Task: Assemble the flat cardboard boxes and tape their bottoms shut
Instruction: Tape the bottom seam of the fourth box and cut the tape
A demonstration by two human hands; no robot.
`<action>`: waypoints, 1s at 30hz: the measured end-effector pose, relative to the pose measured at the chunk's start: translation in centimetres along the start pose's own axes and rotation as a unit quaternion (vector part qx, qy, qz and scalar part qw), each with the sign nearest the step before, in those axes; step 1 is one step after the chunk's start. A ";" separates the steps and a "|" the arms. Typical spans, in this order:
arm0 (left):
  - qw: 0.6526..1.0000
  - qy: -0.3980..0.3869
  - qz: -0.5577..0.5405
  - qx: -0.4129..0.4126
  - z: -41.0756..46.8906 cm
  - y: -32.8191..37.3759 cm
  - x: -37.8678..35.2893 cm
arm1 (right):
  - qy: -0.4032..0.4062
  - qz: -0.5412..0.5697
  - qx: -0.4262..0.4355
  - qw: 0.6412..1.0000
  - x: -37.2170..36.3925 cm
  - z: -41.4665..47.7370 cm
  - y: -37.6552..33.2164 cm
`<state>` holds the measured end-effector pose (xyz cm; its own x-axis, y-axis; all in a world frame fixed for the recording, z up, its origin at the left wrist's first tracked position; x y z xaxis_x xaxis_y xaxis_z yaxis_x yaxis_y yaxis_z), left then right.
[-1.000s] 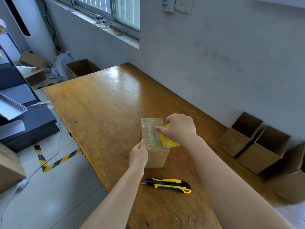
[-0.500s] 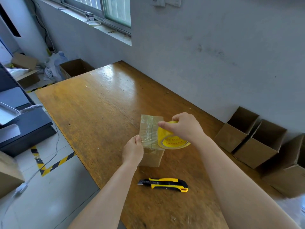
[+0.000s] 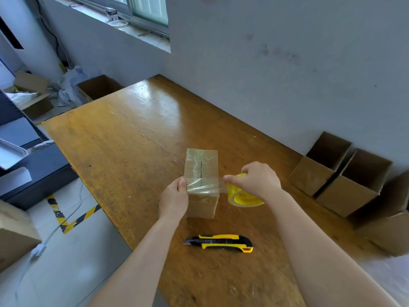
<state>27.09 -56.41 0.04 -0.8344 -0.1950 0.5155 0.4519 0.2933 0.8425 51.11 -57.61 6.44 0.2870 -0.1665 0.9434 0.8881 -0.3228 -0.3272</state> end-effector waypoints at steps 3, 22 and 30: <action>1.000 0.004 -0.003 -0.003 -0.2 0.1 0.0 | -0.008 0.007 -0.006 1.000 -0.9 -0.1 0.7; 0.995 -0.023 0.082 -0.052 -0.9 0.9 -1.0 | 0.015 -0.003 -0.035 0.999 -5.1 -2.5 1.0; 0.980 -0.003 0.178 -0.092 2.7 2.8 0.9 | -0.064 0.107 -0.093 0.988 -7.0 -4.2 -1.2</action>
<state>26.80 -53.27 2.44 -0.6142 -0.1059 0.7820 0.7642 0.1674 0.6229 46.52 -59.95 0.01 0.5142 -0.1343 0.8471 0.7248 -0.4599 -0.5129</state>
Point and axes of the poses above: each hand's wrist, its own z-axis towards the middle knuckle, its own x-axis out of the back of the hand, y = z × x, the point moved 9 cm from there along z, towards the middle knuckle, and after that the axes turned 15 degrees about y, right-handed, at the moved point
